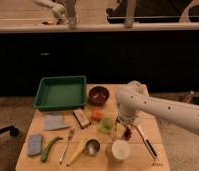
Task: Place grapes in tray
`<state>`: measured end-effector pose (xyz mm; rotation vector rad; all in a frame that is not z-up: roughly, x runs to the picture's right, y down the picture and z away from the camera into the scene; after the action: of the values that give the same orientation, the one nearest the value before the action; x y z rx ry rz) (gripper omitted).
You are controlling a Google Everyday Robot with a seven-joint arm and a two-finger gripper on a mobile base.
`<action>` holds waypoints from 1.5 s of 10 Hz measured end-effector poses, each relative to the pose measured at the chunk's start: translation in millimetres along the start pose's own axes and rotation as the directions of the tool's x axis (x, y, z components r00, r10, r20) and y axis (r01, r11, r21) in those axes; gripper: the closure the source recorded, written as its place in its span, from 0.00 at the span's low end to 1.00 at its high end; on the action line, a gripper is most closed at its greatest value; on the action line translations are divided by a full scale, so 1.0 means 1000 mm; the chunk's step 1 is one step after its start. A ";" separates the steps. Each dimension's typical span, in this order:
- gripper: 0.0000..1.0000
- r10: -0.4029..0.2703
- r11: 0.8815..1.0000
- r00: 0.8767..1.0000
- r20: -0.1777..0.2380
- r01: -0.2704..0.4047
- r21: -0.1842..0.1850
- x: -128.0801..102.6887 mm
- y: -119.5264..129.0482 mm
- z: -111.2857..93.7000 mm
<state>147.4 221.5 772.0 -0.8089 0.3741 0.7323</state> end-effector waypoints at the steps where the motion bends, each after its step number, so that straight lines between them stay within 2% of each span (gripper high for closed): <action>1: 0.20 -0.001 1.000 1.000 -0.002 0.001 -0.002 -0.002 0.001 0.004; 13: 0.20 -0.042 0.995 0.999 -0.026 0.039 -0.093 -0.029 -0.029 0.036; 15: 0.20 -0.046 0.991 0.999 -0.029 0.042 -0.124 -0.030 -0.033 0.044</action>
<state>151.6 226.0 834.5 -0.9440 0.3407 0.7068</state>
